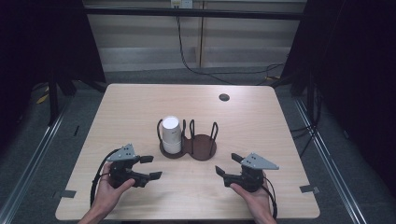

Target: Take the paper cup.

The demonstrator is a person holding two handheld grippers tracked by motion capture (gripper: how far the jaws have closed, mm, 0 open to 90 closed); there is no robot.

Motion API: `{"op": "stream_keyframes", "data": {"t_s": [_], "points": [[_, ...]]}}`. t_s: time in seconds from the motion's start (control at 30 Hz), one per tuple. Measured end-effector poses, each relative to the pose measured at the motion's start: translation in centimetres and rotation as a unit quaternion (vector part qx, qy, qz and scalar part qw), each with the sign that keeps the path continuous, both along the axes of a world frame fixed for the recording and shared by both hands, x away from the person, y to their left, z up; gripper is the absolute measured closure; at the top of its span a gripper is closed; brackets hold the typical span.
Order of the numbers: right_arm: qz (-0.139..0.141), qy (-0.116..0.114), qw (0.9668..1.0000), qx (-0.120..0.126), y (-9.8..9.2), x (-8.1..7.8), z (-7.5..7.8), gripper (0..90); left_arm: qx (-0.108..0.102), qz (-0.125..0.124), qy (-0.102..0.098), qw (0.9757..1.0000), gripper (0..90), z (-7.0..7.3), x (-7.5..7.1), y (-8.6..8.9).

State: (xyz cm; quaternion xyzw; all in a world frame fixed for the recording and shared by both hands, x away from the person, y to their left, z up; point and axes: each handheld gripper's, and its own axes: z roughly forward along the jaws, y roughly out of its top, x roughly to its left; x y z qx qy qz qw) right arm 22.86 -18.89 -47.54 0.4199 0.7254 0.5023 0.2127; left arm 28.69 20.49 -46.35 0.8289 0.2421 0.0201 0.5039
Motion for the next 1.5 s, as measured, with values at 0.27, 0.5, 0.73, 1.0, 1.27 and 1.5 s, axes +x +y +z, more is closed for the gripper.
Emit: {"op": "stream_keyframes", "data": {"t_s": [0.27, 0.5, 0.73, 1.0, 1.27, 1.5], "points": [[0.008, 0.014, 0.9998, 0.011, -0.1, 0.0, 0.0, 20.3, -0.013, 0.019, 0.004, 0.9997, 16.9, 0.3, 0.3, 0.8], [0.016, 0.032, 0.9993, 0.009, 0.6, -0.7, 0.2, 21.4, -0.007, 0.041, -0.004, 0.9991, 20.1, 0.8, 0.0, 1.3], [0.033, 0.039, 0.9987, 0.007, 1.4, -1.2, 0.3, 20.8, -0.007, 0.025, -0.009, 0.9996, 23.6, 2.0, 0.3, 1.1], [0.041, 0.053, 0.9976, 0.016, 1.2, -1.1, 0.4, 23.0, 0.004, 0.016, -0.001, 0.9999, 24.7, 2.6, 1.4, 0.2], [0.039, 0.056, 0.9974, 0.021, 0.9, -1.1, 0.5, 22.5, 0.021, 0.015, -0.006, 0.9996, 26.5, 4.3, 2.2, 0.3], [0.041, 0.069, 0.9963, 0.03, 0.9, -0.8, 0.2, 23.2, 0.03, 0.025, -0.005, 0.9992, 30.1, 6.4, 3.5, -0.7]]}}
